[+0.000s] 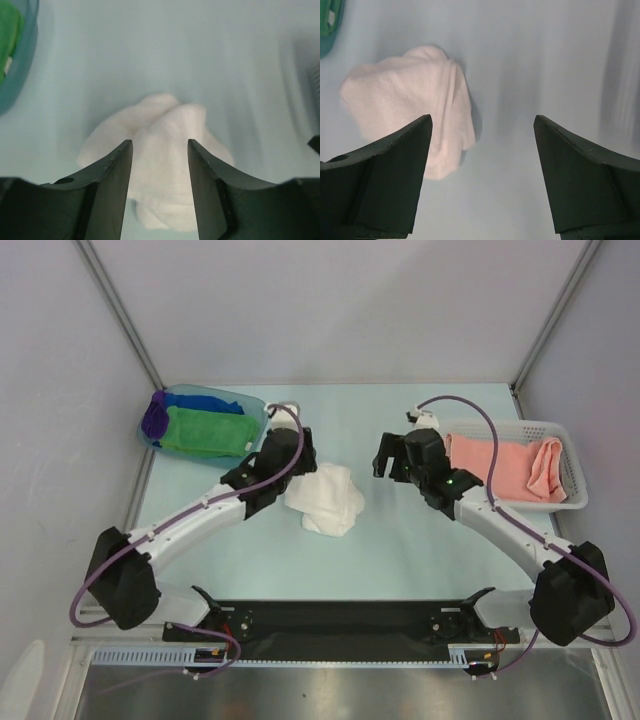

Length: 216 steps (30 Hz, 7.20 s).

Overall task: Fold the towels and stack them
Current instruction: Move the towel to the center of the board, then flatten out the crumpled towel

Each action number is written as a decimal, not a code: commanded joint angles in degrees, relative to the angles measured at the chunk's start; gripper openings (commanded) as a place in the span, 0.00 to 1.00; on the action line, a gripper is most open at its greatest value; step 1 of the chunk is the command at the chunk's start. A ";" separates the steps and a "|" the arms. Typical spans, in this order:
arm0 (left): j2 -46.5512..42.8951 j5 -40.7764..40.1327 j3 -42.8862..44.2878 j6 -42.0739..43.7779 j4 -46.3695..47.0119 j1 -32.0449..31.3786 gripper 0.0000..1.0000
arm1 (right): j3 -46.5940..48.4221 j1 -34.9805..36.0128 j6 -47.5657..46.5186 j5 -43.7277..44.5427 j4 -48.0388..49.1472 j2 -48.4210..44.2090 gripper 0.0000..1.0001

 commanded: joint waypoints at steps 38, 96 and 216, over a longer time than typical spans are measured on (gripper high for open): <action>-11.66 13.43 -20.43 -7.17 -0.21 12.65 0.46 | -1.81 15.07 11.92 -7.79 18.51 21.09 0.58; 12.85 20.46 -11.99 -13.41 9.82 13.26 0.57 | -8.14 -6.99 0.85 1.70 -3.37 -5.27 0.00; -26.60 46.38 31.33 14.10 -10.14 15.73 0.00 | 40.72 4.52 -12.77 -4.98 -12.25 -15.11 0.00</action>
